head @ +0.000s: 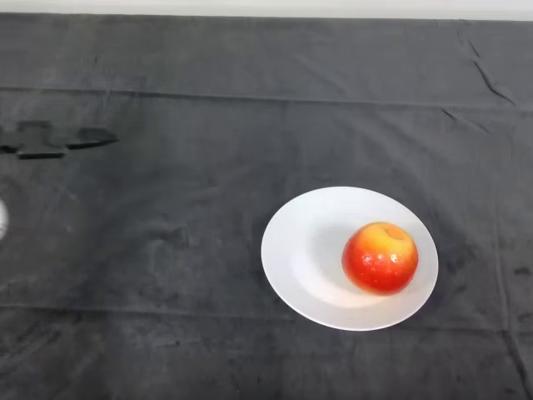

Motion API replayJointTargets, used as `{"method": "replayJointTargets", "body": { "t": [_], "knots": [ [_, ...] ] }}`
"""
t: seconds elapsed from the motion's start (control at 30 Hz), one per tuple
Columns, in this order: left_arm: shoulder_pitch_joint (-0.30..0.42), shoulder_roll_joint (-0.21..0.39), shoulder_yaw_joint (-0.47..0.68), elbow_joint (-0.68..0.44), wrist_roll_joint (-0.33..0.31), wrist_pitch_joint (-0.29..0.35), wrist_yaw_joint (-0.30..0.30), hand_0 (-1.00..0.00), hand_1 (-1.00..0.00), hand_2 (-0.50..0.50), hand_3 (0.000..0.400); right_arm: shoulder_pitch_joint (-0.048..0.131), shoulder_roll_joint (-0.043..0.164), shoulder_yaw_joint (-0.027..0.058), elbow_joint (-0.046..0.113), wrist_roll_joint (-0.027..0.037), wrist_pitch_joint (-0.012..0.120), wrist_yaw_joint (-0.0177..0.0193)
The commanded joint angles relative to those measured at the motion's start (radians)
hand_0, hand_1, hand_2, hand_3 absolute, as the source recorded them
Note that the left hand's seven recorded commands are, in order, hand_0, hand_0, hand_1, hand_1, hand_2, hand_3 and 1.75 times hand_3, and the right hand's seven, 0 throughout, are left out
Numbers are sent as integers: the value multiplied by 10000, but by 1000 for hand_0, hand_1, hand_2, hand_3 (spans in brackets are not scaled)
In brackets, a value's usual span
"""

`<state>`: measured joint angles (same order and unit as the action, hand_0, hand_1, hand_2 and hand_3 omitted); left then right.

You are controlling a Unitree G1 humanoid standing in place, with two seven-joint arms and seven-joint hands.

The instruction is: Move the apple to the plate

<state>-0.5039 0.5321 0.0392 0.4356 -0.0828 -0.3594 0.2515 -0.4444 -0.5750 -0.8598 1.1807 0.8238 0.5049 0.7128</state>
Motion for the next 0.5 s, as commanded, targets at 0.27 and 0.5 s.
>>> {"method": "replayJointTargets", "body": {
  "t": [0.27,0.5],
  "knots": [
    [916,957,1427,-85,-536,-233,208,0,0,0,0,163,-248,-171,-22,87,-8,29],
    [1296,1232,2312,14,-699,-459,274,0,0,0,0,162,-249,-172,-19,88,-7,29]
  ]
}}
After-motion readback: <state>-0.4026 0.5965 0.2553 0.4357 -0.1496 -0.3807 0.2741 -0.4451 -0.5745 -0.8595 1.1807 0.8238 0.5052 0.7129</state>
